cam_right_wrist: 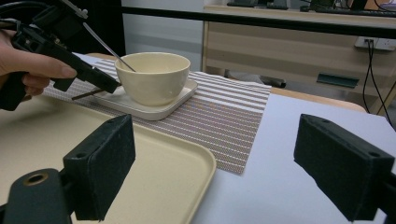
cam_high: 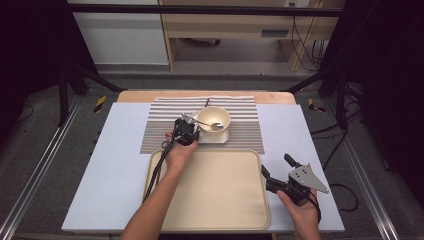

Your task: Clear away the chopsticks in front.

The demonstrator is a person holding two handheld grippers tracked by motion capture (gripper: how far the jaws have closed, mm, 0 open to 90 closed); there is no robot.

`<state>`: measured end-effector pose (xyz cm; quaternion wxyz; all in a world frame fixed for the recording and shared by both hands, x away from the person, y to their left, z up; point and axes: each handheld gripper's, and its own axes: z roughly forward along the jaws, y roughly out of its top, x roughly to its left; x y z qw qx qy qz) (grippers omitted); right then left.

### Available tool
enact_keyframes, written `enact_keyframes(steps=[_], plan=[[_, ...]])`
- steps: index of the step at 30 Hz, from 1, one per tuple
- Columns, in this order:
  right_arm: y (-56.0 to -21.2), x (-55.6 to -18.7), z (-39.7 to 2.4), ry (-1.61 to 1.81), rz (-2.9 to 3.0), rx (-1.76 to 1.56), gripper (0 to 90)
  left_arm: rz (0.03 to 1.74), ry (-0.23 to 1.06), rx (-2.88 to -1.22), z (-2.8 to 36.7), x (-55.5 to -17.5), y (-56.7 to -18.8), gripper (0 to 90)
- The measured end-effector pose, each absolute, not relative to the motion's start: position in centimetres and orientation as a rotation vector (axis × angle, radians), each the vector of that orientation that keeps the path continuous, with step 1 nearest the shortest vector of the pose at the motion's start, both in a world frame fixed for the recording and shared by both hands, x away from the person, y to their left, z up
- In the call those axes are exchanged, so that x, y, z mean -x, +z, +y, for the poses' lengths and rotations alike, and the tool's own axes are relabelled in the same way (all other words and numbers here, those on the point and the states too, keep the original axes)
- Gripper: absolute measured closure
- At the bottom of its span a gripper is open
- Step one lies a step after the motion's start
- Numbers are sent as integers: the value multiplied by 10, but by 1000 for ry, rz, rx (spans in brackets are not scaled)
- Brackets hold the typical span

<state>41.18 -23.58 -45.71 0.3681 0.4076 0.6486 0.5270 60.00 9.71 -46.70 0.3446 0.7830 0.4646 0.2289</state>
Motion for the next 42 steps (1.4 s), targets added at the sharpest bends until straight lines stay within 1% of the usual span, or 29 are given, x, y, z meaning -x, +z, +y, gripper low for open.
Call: enact_keyframes(steps=[21, 37, 42], plan=[[-458, -412, -235, 1349, 1669, -1049, 130, 1261, 611, -2007, 92, -599, -469, 789], [-458, -412, -235, 1345, 1674, -1048, 130, 1299, 584, -1980, 90, -599, -470, 811], [-458, -412, -235, 1344, 1677, -1050, 130, 1320, 590, -1964, 91, -599, -469, 830]])
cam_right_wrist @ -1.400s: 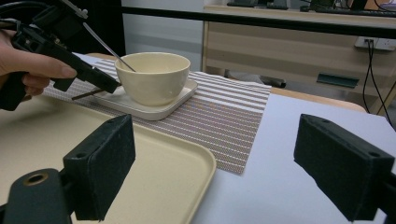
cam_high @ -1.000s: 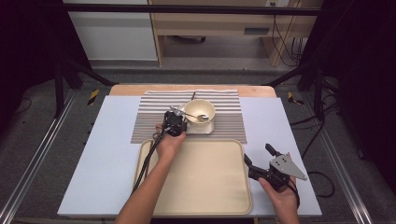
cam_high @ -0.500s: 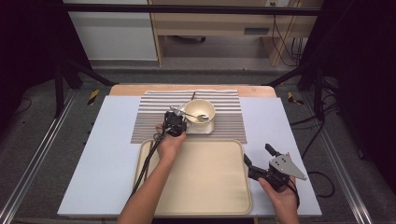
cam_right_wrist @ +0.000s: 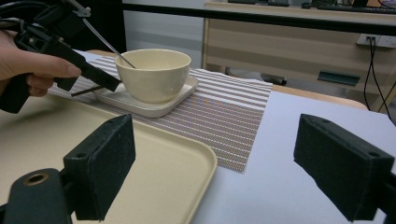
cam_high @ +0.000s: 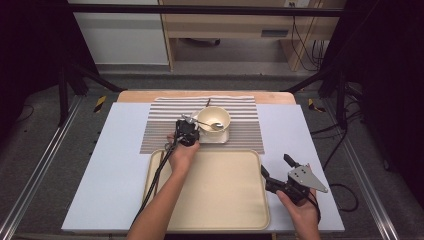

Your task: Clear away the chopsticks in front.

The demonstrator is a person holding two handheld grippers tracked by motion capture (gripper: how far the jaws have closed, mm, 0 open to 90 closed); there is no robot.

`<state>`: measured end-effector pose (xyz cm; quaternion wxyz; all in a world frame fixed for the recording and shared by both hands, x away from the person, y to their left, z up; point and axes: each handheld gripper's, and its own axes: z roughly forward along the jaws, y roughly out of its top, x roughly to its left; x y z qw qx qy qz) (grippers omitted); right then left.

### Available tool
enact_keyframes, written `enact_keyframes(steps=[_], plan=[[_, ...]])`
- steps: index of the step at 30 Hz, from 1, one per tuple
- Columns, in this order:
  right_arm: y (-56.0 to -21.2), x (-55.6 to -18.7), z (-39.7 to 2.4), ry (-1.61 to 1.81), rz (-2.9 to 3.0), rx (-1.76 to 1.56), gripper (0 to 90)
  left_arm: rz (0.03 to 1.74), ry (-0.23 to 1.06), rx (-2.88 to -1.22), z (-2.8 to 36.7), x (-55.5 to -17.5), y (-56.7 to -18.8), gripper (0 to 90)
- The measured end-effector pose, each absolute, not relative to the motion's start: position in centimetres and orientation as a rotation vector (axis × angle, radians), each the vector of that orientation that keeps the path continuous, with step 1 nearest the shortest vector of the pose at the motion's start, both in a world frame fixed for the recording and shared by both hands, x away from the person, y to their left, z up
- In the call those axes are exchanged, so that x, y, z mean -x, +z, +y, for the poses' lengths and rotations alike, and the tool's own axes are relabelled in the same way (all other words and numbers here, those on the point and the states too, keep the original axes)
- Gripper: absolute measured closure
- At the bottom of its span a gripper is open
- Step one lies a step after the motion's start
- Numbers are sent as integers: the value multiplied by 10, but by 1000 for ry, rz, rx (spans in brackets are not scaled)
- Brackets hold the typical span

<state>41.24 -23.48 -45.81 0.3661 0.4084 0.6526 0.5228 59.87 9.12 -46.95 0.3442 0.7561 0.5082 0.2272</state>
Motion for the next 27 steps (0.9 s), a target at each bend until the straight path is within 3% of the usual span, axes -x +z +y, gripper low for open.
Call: enact_keyframes(steps=[27], plan=[[-458, -413, -232, 1340, 1688, -1038, 130, 1379, 668, -1909, 115, -577, -445, 857]])
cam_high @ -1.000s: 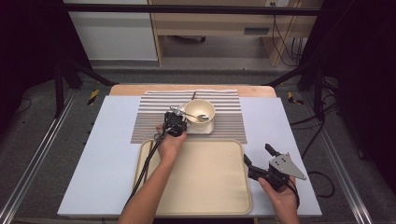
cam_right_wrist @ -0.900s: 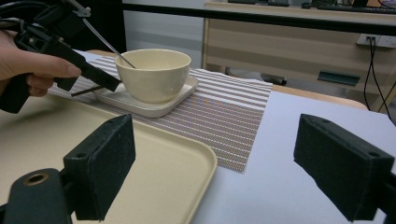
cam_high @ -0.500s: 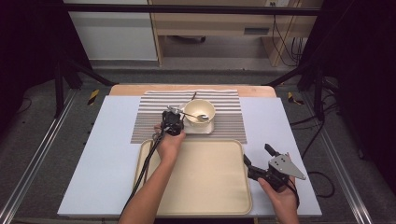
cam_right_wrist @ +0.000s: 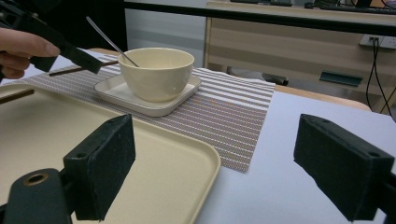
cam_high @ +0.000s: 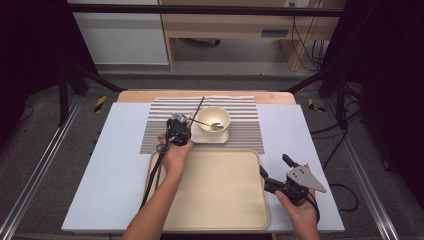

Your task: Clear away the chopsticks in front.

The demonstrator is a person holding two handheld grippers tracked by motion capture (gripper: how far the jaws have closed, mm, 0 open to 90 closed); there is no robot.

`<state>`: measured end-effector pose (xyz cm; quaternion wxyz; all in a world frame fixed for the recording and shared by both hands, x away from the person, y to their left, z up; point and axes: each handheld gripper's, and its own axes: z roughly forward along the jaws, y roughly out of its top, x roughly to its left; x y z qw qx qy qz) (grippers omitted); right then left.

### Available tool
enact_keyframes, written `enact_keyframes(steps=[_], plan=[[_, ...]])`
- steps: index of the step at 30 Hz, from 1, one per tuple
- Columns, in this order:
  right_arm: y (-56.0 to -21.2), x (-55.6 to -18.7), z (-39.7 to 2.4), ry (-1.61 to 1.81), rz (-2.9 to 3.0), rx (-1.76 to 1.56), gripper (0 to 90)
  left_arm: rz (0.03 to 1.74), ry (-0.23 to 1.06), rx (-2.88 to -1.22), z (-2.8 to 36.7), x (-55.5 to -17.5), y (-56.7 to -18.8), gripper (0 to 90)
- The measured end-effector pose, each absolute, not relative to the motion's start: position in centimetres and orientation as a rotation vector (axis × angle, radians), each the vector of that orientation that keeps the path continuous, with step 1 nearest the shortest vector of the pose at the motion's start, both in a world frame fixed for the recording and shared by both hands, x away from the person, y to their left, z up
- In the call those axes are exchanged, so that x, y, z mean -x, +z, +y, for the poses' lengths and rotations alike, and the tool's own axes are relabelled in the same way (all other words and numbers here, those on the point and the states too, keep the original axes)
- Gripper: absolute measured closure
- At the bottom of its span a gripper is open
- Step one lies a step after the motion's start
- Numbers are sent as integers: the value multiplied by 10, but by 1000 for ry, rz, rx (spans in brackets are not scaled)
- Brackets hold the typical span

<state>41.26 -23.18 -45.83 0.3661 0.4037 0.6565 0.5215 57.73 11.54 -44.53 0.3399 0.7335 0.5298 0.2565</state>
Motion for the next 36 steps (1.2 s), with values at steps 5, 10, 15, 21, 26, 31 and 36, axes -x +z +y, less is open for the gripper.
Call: enact_keyframes(steps=[5, 10, 15, 21, 26, 31, 36], plan=[[-458, -412, -231, 1342, 1690, -1035, 129, 1395, 672, -1891, 129, -558, -442, 857], [-457, -412, -230, 1343, 1691, -1029, 129, 1395, 699, -1903, 143, -532, -442, 857], [-457, -412, -229, 1339, 1694, -1031, 128, 1403, 713, -1873, 157, -508, -435, 857], [-456, -411, -231, 1342, 1675, -1039, 128, 1429, 677, -1818, 170, -478, -432, 857], [-455, -410, -233, 1341, 1675, -1035, 127, 1414, 699, -1827, 172, -458, -429, 857], [-455, -411, -234, 1345, 1671, -1043, 126, 1415, 708, -1807, 174, -442, -428, 857], [-455, -410, -234, 1339, 1669, -1049, 125, 1409, 709, -1800, 171, -425, -433, 857]])
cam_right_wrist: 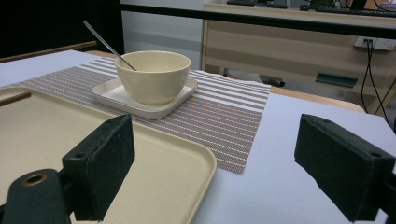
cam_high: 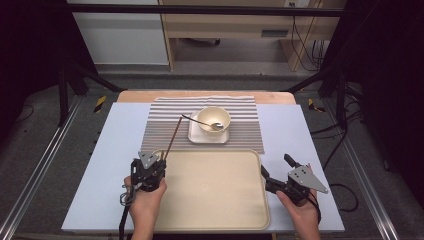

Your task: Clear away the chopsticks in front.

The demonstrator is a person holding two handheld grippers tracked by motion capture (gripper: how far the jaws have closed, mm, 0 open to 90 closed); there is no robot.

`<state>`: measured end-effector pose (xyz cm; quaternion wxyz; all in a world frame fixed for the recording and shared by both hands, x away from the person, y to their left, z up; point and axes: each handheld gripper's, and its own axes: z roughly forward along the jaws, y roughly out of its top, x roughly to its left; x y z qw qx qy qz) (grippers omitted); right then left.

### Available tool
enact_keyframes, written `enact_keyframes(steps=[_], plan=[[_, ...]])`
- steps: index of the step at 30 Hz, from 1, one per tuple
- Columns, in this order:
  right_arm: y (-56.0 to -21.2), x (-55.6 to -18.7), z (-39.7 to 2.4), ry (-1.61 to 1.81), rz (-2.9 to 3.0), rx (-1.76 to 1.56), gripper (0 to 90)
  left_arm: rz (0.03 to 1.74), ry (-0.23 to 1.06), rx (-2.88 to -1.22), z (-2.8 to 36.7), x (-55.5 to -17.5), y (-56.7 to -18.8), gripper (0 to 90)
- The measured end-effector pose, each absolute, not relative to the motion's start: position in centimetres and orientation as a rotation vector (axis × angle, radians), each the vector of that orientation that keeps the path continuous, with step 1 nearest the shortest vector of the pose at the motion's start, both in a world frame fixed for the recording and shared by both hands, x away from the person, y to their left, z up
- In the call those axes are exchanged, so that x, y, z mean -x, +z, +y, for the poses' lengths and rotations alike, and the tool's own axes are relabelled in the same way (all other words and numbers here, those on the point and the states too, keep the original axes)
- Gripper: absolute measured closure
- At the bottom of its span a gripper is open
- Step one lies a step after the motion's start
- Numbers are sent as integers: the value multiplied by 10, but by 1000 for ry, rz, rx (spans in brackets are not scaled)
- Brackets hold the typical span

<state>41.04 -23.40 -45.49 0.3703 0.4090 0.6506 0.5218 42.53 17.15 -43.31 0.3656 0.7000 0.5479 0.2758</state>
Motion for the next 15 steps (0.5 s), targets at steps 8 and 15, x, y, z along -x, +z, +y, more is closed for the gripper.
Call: enact_keyframes(steps=[8, 15], plan=[[-455, -410, -234, 1330, 1672, -1054, 119, 1422, 750, -1763, 172, -402, -436, 857], [-458, -410, -230, 1284, 1708, -1019, 116, 1419, 749, -1759, 169, -384, -439, 857]])
